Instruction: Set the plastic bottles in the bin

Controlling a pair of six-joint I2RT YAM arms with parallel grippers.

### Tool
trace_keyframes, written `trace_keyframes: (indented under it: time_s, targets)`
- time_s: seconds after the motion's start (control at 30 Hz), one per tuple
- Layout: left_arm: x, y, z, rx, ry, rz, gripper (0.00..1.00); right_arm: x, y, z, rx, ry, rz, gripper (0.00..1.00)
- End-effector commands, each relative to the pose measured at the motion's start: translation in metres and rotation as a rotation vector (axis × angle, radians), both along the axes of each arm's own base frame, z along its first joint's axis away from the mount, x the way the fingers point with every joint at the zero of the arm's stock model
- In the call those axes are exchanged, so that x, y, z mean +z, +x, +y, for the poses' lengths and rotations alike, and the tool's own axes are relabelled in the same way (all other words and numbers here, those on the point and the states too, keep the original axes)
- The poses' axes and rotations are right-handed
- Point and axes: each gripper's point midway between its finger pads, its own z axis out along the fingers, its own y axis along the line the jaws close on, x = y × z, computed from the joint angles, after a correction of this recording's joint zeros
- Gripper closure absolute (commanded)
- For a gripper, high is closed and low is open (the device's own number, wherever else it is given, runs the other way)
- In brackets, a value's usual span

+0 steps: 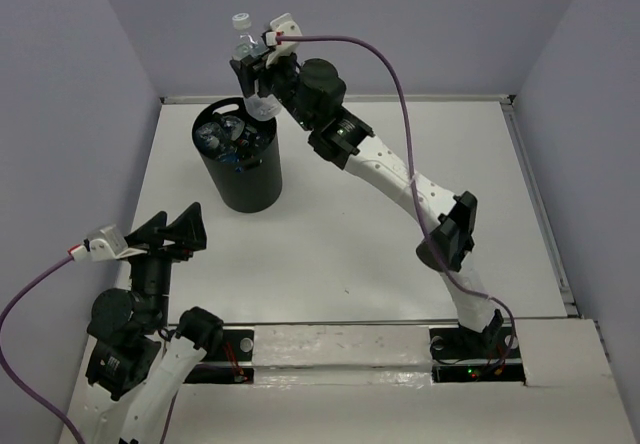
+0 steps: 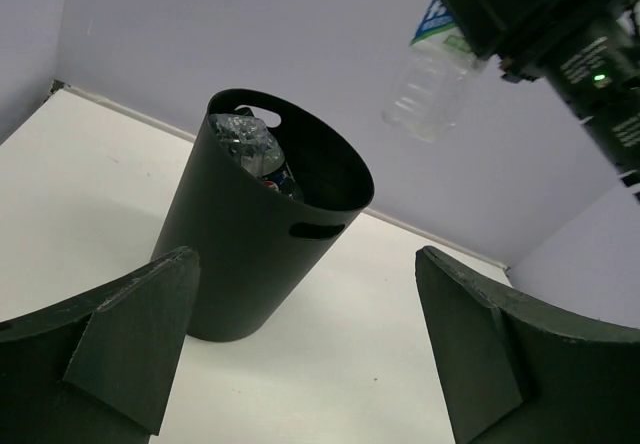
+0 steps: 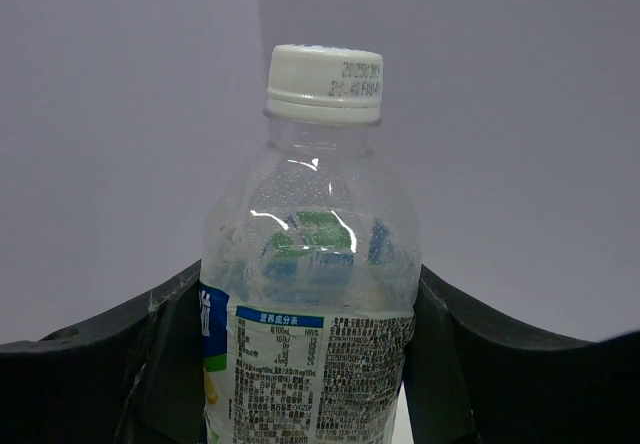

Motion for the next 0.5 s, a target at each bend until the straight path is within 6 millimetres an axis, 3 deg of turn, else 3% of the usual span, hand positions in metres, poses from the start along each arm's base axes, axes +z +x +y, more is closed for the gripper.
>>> trace_keyframes:
  time_s: [0.0,0.13,0.17,0.47]
  targets:
    - [0.013,-0.004,0.002,0.000,-0.023,-0.047,0.01,-0.006,0.006,0.028,0.115,-0.004,-0.093,0.58]
    - [0.013,-0.003,0.003,0.005,-0.022,-0.047,0.01,-0.027,0.019,0.042,0.164,0.014,-0.083,0.58]
    - [0.013,-0.004,0.004,0.006,-0.024,-0.048,0.01,-0.040,0.022,0.047,0.173,0.000,-0.069,0.58]
    - [0.014,-0.005,0.002,-0.004,-0.026,-0.052,0.01,-0.107,0.018,0.055,0.221,-0.156,0.029,0.54]
